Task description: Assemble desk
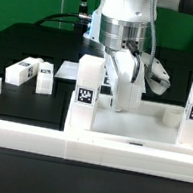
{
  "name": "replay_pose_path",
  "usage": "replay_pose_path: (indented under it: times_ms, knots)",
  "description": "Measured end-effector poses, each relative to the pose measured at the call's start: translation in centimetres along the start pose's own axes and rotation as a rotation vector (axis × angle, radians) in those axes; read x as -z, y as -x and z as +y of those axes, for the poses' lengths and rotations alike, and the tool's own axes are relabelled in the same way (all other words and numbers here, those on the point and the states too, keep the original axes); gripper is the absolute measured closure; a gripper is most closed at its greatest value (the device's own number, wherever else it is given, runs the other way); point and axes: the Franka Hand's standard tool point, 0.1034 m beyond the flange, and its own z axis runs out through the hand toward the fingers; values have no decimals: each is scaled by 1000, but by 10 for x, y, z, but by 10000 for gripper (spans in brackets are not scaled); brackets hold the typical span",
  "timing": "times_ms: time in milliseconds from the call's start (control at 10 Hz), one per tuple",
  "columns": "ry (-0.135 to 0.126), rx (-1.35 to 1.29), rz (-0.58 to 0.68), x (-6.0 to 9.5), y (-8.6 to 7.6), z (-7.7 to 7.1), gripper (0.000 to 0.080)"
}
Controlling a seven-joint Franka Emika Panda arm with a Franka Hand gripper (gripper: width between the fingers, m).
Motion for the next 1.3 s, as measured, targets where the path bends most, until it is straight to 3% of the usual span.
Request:
replay_pose_path:
  times_ms: [200,300,500,1300]
  knots:
    - [0,79,-3,6,-7,0,713]
    - [21,161,-21,14,-14,5,713]
    - [32,279,-25,18,-31,12,713]
    - [38,742,-21,17,-49,17,713]
